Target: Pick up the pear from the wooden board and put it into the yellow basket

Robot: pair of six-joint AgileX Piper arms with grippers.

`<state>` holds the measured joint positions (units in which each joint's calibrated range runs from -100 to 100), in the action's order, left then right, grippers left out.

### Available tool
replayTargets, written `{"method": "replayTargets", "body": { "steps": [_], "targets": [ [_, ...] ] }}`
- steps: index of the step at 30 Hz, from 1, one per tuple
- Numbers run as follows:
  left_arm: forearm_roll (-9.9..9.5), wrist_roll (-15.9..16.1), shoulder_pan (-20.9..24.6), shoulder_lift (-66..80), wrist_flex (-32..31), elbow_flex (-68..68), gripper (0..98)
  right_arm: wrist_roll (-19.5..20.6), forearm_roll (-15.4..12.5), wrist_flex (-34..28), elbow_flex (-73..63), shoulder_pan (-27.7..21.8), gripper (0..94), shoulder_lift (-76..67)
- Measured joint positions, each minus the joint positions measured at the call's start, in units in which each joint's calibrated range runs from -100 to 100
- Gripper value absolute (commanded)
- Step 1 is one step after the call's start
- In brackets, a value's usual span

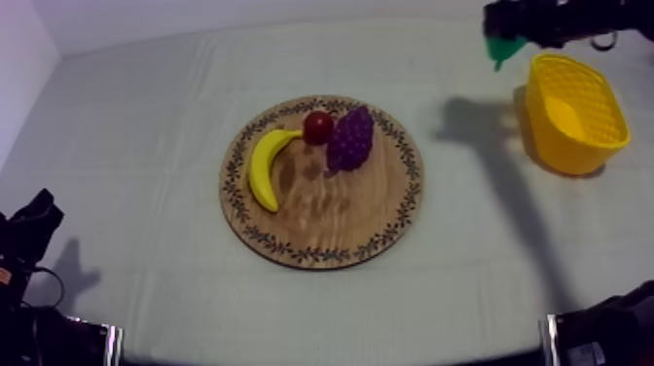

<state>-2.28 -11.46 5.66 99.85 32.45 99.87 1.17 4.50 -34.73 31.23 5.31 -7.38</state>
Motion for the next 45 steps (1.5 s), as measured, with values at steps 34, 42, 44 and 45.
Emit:
{"method": "replayTargets", "body": {
  "steps": [34,42,44,45],
  "targets": [
    [0.0,0.0,0.0,0.0,0.0,0.0,0.1,-5.6,-1.3,4.7,3.4,-15.7,76.2,9.5],
    [0.0,0.0,0.0,0.0,0.0,0.0,0.1,-5.0,-1.3,5.0,4.2,-14.6,67.4,9.5],
    [0.0,0.0,0.0,0.0,0.0,0.0,0.1,-5.0,-1.9,5.6,4.7,-14.4,57.2,8.9],
    [0.0,0.0,0.0,0.0,0.0,0.0,0.1,-5.0,-2.1,5.8,4.9,-14.3,52.9,8.6]
  ]
}}
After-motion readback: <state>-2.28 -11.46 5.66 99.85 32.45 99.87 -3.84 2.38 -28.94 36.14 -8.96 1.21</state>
